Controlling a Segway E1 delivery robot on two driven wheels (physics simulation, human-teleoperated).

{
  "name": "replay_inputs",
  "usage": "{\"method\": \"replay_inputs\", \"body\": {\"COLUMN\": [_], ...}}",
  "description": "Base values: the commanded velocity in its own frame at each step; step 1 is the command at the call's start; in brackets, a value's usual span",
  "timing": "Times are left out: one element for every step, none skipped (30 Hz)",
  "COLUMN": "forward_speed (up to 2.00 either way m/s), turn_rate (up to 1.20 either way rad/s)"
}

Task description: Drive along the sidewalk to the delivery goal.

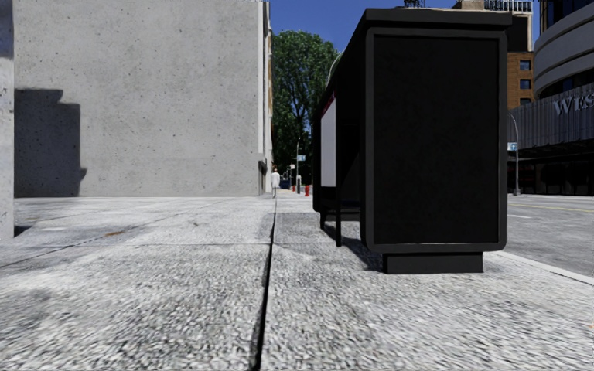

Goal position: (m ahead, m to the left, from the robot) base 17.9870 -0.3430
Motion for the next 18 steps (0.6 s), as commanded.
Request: {"method": "replay_inputs", "body": {"forward_speed": [2.0,2.0,2.0,2.0,2.0,2.0,2.0,2.0,2.0,2.0,2.0,2.0,2.0,2.0,2.0,2.0,2.0,2.0], "turn_rate": [0.39,0.39,0.39,0.39,0.32,0.17,0.02,0.02,0.0,0.0,0.0,0.0,0.0,0.0,0.0,0.0,0.0,0.0]}}
